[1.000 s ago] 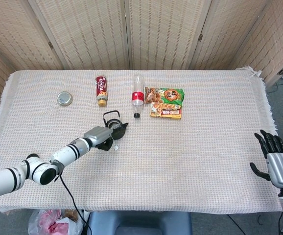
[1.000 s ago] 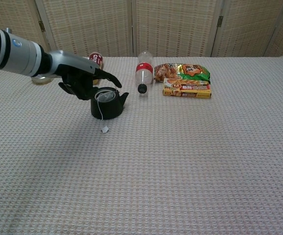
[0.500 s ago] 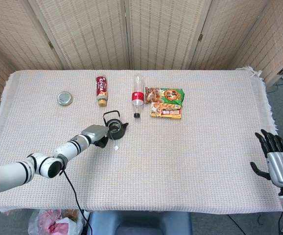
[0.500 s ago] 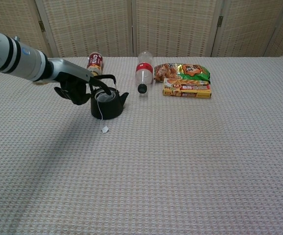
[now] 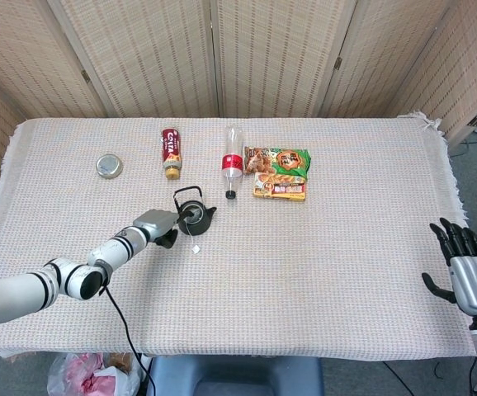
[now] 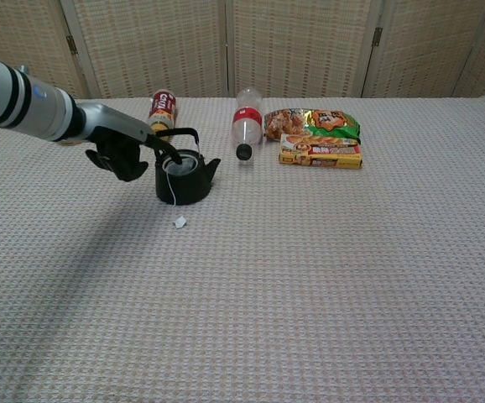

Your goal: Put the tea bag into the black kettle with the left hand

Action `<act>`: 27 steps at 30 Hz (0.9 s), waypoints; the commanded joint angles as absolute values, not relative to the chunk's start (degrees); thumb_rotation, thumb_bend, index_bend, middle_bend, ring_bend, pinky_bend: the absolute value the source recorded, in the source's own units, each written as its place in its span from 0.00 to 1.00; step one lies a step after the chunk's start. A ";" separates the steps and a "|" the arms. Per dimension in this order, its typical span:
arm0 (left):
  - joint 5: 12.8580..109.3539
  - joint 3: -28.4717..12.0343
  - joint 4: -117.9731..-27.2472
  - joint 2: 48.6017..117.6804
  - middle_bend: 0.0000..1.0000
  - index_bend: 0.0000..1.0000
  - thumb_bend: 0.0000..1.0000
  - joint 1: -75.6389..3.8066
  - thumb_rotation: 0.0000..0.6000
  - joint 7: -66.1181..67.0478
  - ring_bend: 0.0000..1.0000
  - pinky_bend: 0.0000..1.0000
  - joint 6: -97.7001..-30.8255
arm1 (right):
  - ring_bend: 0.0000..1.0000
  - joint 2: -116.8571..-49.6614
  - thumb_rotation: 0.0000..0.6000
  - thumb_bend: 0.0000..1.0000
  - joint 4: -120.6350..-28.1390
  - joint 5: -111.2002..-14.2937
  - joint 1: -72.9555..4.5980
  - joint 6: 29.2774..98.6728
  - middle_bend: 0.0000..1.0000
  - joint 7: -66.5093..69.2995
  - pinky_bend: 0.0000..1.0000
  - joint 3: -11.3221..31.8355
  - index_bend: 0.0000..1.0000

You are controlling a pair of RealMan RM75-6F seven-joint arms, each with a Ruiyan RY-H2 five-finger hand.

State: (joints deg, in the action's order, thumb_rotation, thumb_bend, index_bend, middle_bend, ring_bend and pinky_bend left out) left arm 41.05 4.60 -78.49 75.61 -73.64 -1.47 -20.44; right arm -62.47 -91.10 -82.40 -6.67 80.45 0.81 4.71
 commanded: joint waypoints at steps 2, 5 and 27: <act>41.19 5.27 -78.65 76.04 1.00 0.00 0.85 -73.69 1.00 -0.35 1.00 1.00 -21.59 | 0.00 -62.49 1.00 0.23 -91.15 -82.49 -6.71 80.41 0.00 0.71 0.00 4.66 0.00; 40.96 5.31 -78.51 76.30 1.00 0.00 0.85 -73.61 1.00 -0.13 1.00 1.00 -21.89 | 0.00 -62.53 1.00 0.23 -91.21 -82.55 -6.67 80.53 0.00 0.59 0.00 4.64 0.00; 42.84 3.94 -72.77 79.84 1.00 0.00 0.85 -72.11 1.00 -1.23 1.00 1.00 -18.99 | 0.00 -62.64 1.00 0.23 -90.98 -81.62 -6.96 79.83 0.00 0.45 0.00 4.97 0.00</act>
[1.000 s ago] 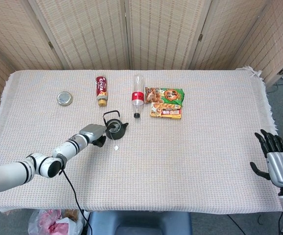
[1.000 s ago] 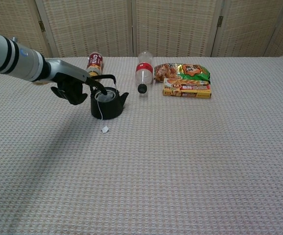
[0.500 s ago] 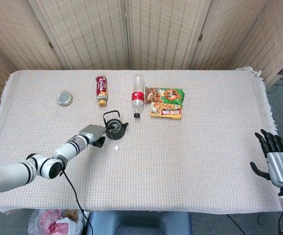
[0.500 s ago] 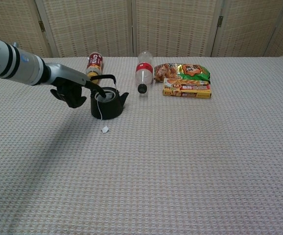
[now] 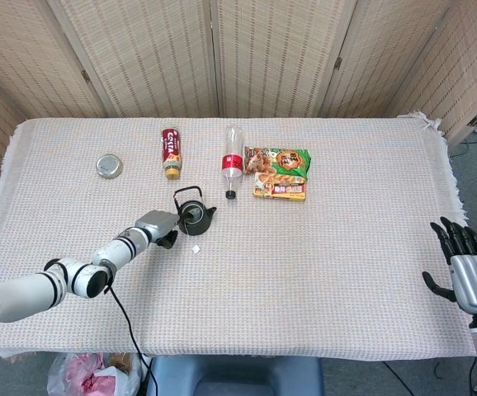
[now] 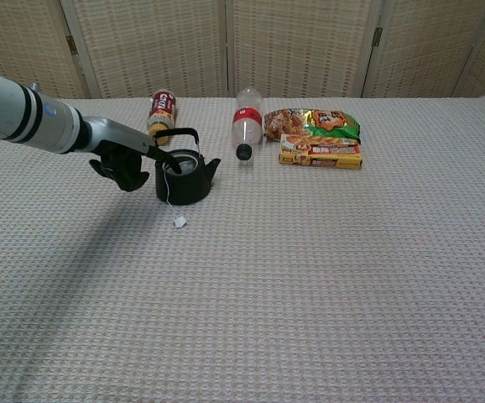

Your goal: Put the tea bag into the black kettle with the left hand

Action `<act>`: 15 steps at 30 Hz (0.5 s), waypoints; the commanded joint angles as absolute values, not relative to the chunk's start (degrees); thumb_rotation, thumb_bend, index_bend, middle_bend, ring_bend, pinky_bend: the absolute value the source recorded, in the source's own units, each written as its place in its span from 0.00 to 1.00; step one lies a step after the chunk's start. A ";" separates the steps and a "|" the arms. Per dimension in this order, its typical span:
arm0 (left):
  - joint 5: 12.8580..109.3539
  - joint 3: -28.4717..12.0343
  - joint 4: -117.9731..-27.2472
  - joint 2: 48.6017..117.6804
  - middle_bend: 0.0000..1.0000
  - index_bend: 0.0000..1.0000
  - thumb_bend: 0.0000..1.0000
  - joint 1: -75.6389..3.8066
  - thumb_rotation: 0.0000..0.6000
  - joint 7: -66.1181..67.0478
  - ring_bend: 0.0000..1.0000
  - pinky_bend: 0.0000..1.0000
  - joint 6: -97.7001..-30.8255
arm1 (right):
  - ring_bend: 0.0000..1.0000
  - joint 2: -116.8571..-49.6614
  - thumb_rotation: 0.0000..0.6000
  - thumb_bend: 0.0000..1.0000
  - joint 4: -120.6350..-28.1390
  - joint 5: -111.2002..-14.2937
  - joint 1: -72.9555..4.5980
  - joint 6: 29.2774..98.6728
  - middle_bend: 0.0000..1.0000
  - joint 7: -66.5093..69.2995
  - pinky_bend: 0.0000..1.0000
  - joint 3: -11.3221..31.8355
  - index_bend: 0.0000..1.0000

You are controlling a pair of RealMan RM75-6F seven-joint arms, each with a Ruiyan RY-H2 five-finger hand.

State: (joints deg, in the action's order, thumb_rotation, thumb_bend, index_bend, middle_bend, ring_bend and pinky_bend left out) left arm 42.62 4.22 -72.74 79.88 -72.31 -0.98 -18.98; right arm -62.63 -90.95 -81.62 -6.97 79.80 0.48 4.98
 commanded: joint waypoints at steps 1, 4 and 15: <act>43.00 3.77 -72.93 79.72 1.00 0.00 0.85 -72.02 1.00 -1.35 1.00 1.00 -19.03 | 0.00 -62.65 1.00 0.23 -91.00 -81.65 -6.95 79.85 0.00 0.43 0.00 4.96 0.00; 43.81 3.31 -74.50 78.66 1.00 0.00 0.85 -71.77 1.00 -1.36 1.00 1.00 -19.64 | 0.00 -62.64 1.00 0.23 -91.08 -81.81 -6.93 79.96 0.00 0.42 0.00 4.91 0.00; 44.78 3.64 -94.17 67.51 1.00 0.00 0.85 -70.87 1.00 2.76 1.00 1.00 -28.74 | 0.00 -62.27 1.00 0.23 -91.51 -84.37 -6.21 81.84 0.00 1.21 0.00 4.03 0.00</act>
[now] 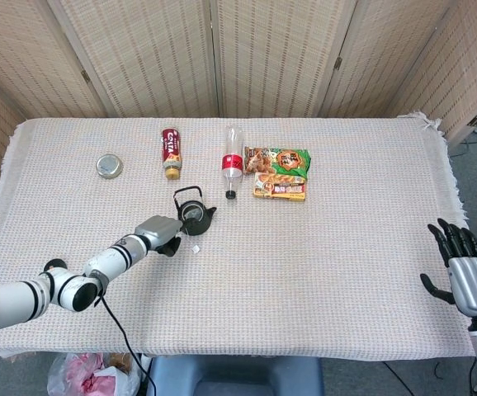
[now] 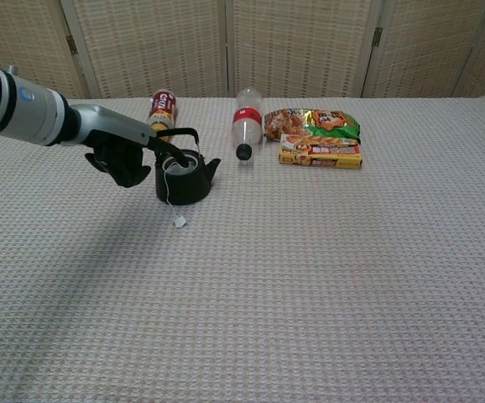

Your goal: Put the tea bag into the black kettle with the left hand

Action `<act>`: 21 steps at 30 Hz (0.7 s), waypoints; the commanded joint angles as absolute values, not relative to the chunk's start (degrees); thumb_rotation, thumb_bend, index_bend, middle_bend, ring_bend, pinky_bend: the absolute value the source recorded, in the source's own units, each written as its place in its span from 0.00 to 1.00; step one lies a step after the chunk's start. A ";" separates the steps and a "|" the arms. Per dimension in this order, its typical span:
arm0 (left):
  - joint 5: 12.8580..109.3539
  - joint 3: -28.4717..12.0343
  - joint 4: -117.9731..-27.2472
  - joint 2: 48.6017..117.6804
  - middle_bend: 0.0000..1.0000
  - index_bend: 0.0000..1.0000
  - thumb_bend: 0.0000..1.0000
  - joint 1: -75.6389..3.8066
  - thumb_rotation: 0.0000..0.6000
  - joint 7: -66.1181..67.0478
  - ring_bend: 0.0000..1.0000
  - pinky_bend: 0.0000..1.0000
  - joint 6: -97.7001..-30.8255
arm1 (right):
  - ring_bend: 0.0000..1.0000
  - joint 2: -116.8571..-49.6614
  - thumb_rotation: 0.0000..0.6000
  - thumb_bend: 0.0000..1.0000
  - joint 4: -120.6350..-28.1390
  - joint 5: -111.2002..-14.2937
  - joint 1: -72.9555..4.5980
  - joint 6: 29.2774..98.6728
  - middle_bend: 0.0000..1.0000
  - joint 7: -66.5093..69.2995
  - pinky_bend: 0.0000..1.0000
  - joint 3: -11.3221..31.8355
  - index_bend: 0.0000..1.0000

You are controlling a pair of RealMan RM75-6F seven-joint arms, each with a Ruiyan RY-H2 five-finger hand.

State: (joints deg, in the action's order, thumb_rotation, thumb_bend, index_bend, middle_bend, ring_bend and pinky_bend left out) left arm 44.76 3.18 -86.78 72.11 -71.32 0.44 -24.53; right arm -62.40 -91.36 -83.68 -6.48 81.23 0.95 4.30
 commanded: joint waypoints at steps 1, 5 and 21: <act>44.69 3.77 -95.93 66.61 1.00 0.00 0.85 -70.74 1.00 3.32 1.00 1.00 -29.79 | 0.00 -62.23 1.00 0.23 -91.56 -84.74 -6.09 82.13 0.00 1.33 0.00 3.90 0.00; 45.49 4.15 -104.56 61.83 1.00 0.00 0.80 -68.99 1.00 5.91 1.00 1.00 -36.04 | 0.00 -62.06 1.00 0.23 -91.60 -86.29 -5.70 83.19 0.00 1.84 0.00 3.37 0.00; 82.16 13.14 -112.93 54.11 0.76 0.00 0.45 -31.32 1.00 11.81 0.72 0.99 -84.83 | 0.00 -62.04 1.00 0.23 -91.40 -88.49 -5.49 83.46 0.00 1.78 0.00 2.16 0.00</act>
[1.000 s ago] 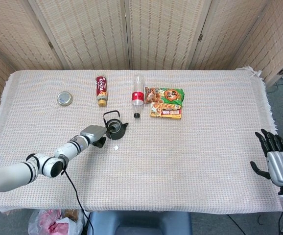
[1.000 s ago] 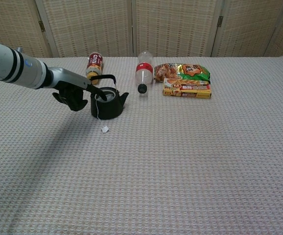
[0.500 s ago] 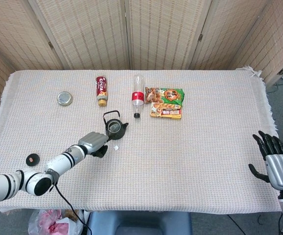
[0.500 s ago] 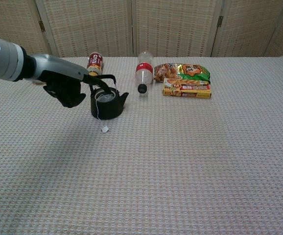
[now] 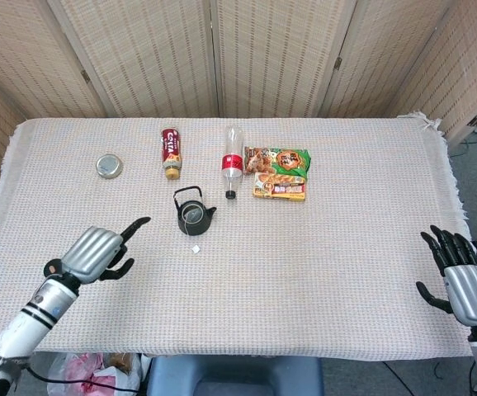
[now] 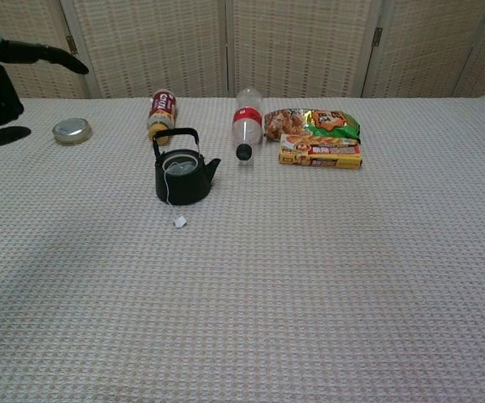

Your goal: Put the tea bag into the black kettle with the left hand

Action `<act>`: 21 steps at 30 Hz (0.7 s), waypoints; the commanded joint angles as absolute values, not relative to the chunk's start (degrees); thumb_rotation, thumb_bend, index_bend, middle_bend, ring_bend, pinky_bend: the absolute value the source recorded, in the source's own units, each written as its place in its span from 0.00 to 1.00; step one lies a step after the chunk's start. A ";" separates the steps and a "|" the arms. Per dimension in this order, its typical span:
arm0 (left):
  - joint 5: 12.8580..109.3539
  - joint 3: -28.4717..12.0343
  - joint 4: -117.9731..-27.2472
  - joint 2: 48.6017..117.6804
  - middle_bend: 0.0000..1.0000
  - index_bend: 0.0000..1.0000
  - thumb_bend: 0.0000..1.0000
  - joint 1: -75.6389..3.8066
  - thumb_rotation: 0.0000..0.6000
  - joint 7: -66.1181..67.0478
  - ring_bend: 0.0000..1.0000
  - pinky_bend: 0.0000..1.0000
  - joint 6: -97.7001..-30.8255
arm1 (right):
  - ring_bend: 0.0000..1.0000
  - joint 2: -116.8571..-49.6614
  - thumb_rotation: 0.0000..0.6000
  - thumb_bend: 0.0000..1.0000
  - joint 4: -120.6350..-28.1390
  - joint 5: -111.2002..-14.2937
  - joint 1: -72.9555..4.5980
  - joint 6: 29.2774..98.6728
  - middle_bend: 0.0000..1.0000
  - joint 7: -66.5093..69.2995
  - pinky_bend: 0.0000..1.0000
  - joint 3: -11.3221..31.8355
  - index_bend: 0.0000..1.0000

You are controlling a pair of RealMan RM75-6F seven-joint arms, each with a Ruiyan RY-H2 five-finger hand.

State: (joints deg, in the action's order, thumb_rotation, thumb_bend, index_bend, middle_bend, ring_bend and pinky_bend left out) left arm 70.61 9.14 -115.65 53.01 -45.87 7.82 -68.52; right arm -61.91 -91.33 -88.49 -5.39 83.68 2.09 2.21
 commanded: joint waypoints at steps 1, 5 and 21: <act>82.69 13.26 -111.89 55.08 0.72 0.00 0.44 -29.26 1.00 12.33 0.67 0.96 -86.97 | 0.00 -62.10 1.00 0.23 -91.43 -88.47 -5.59 83.26 0.00 1.59 0.00 2.15 0.00; 83.45 12.96 -105.55 59.63 0.42 0.00 0.37 -21.87 1.00 9.92 0.39 0.73 -92.88 | 0.00 -62.39 1.00 0.23 -91.42 -88.17 -6.20 82.01 0.00 0.73 0.00 2.15 0.00; 87.88 9.06 -86.20 68.18 0.00 0.00 0.19 -11.20 1.00 -1.71 0.00 0.21 -97.88 | 0.00 -64.73 1.00 0.23 -92.16 -85.80 -6.22 82.48 0.00 -6.28 0.00 3.20 0.00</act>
State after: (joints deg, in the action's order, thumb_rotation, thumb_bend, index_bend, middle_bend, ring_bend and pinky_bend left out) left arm 87.02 9.75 -87.23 67.39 -12.40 -1.41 -96.85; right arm -64.46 -92.06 -86.07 -6.42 82.09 -5.88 2.96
